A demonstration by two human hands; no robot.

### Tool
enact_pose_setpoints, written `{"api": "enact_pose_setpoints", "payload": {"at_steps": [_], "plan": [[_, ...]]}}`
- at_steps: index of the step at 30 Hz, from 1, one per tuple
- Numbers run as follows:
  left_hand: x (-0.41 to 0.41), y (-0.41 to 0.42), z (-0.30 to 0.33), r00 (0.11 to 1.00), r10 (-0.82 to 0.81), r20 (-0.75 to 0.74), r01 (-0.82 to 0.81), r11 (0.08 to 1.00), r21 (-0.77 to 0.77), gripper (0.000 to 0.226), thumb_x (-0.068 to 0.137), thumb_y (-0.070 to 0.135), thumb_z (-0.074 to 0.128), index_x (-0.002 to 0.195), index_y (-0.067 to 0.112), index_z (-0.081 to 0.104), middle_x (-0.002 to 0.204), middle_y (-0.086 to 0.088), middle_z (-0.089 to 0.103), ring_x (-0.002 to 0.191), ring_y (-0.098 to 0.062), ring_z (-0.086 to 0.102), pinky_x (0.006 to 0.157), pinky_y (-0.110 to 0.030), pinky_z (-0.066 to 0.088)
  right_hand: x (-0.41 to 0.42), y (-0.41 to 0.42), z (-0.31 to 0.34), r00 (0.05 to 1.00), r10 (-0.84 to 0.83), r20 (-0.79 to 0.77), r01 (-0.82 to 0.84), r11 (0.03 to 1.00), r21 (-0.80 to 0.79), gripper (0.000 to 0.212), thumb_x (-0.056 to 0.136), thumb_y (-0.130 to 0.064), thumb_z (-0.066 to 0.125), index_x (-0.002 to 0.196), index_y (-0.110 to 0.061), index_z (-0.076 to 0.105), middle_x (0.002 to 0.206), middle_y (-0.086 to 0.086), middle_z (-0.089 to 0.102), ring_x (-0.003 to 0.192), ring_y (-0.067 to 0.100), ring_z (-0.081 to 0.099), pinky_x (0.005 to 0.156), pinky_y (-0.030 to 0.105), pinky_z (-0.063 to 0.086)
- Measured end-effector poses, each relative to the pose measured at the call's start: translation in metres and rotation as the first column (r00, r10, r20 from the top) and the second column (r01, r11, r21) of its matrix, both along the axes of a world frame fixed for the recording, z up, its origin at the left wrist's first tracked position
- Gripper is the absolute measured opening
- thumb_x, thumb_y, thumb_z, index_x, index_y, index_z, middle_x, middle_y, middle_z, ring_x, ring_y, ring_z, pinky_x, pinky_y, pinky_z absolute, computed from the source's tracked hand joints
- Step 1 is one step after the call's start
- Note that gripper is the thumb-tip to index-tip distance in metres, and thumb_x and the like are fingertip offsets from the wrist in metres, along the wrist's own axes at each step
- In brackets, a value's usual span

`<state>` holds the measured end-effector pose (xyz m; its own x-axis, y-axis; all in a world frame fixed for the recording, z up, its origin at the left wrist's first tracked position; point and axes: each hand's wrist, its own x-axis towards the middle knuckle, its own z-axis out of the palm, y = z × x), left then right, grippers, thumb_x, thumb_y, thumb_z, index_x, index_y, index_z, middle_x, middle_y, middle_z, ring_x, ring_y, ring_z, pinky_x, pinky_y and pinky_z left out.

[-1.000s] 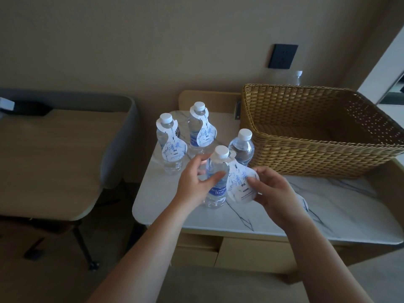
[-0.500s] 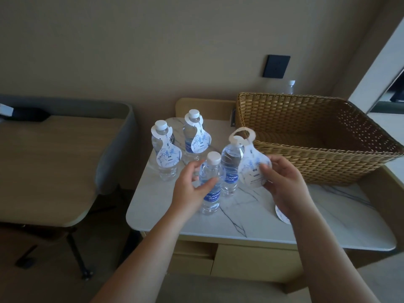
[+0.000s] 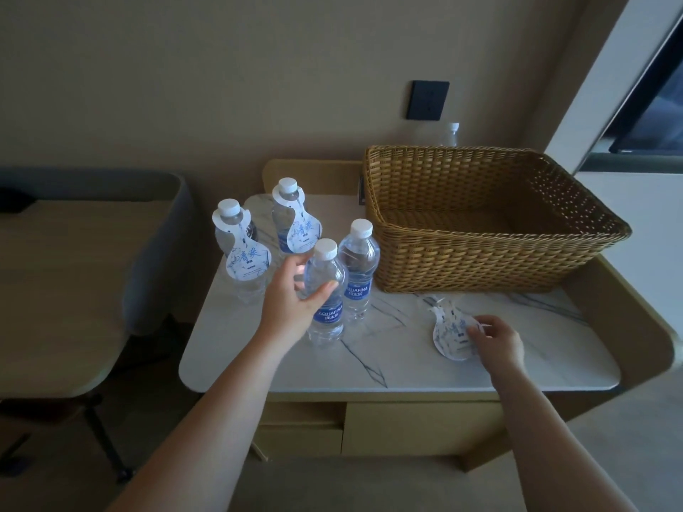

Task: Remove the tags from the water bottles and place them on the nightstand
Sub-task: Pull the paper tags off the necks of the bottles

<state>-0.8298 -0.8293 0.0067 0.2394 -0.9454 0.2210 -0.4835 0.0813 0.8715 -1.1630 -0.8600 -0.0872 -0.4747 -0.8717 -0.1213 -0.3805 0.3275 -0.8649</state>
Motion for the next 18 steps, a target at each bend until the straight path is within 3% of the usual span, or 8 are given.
{"api": "enact_pose_setpoints", "payload": {"at_steps": [3, 6, 9, 11, 13, 15, 18], "plan": [[0.001, -0.006, 0.001, 1.000, 0.000, 0.020, 0.000, 1.000, 0.020, 0.056, 0.078, 0.042, 0.074, 0.126, 0.027, 0.050, 0.109, 0.016, 0.052, 0.085, 0.006, 0.052, 0.062, -0.008, 0.035, 0.006, -0.006, 0.000, 0.992, -0.008, -0.124, 0.012, 1.000, 0.028, 0.020, 0.083, -0.020, 0.068, 0.103, -0.019, 0.063, 0.096, 0.008, 0.070, 0.076, 0.023, 0.061, 0.058, 0.025, 0.041], [0.002, -0.012, 0.001, 0.999, 0.008, 0.031, -0.009, 1.000, 0.023, 0.055, 0.079, 0.042, 0.074, 0.125, 0.024, 0.050, 0.110, 0.010, 0.054, 0.084, 0.000, 0.054, 0.064, -0.015, 0.038, 0.009, -0.007, 0.001, 0.977, 0.037, -0.211, -0.016, 0.995, 0.098, 0.035, 0.084, -0.020, 0.069, 0.117, -0.015, 0.058, 0.109, 0.010, 0.064, 0.087, 0.027, 0.059, 0.068, 0.030, 0.042], [0.005, -0.015, 0.002, 0.999, 0.018, 0.033, -0.019, 0.999, 0.025, 0.055, 0.079, 0.041, 0.075, 0.123, 0.021, 0.051, 0.110, 0.005, 0.057, 0.086, -0.008, 0.056, 0.067, -0.021, 0.043, 0.012, -0.003, 0.004, 0.934, 0.104, -0.342, -0.068, 0.991, 0.115, 0.040, 0.085, -0.022, 0.068, 0.123, -0.015, 0.057, 0.124, 0.014, 0.055, 0.112, 0.032, 0.049, 0.084, 0.039, 0.045], [0.005, -0.016, 0.002, 0.999, 0.013, 0.031, -0.014, 0.999, 0.030, 0.054, 0.078, 0.041, 0.076, 0.122, 0.023, 0.051, 0.108, 0.007, 0.056, 0.084, -0.006, 0.055, 0.066, -0.020, 0.043, 0.020, 0.001, 0.009, 0.881, 0.142, -0.452, -0.117, 0.990, 0.085, 0.040, 0.086, -0.023, 0.066, 0.124, -0.015, 0.058, 0.129, 0.013, 0.051, 0.119, 0.033, 0.041, 0.092, 0.043, 0.042], [0.005, -0.015, 0.002, 1.000, -0.002, 0.020, 0.002, 0.999, 0.034, 0.055, 0.076, 0.041, 0.077, 0.122, 0.026, 0.050, 0.109, 0.010, 0.054, 0.083, -0.004, 0.055, 0.065, -0.017, 0.041, 0.041, 0.005, 0.016, 0.823, 0.215, -0.525, -0.255, 0.967, -0.003, 0.038, 0.086, -0.022, 0.065, 0.122, -0.014, 0.061, 0.128, 0.011, 0.052, 0.116, 0.031, 0.042, 0.090, 0.041, 0.043], [0.005, -0.013, 0.000, 1.000, -0.022, 0.018, 0.021, 0.999, 0.036, 0.055, 0.075, 0.041, 0.078, 0.121, 0.032, 0.048, 0.112, 0.011, 0.052, 0.083, -0.001, 0.054, 0.062, -0.009, 0.038, 0.073, 0.009, 0.025, 0.800, 0.330, -0.500, -0.427, 0.900, -0.089, 0.042, 0.084, -0.026, 0.069, 0.122, -0.012, 0.061, 0.126, 0.008, 0.053, 0.116, 0.028, 0.046, 0.089, 0.034, 0.041], [0.004, -0.010, -0.001, 0.999, -0.047, 0.026, 0.046, 0.998, 0.032, 0.062, 0.078, 0.039, 0.076, 0.132, 0.038, 0.045, 0.118, 0.011, 0.050, 0.094, -0.003, 0.054, 0.066, -0.008, 0.038, 0.125, 0.005, 0.039, 0.841, 0.431, -0.325, -0.497, 0.855, -0.151, 0.068, 0.080, -0.040, 0.071, 0.137, -0.014, 0.044, 0.135, 0.003, 0.047, 0.123, 0.020, 0.043, 0.095, 0.030, 0.036]]}}
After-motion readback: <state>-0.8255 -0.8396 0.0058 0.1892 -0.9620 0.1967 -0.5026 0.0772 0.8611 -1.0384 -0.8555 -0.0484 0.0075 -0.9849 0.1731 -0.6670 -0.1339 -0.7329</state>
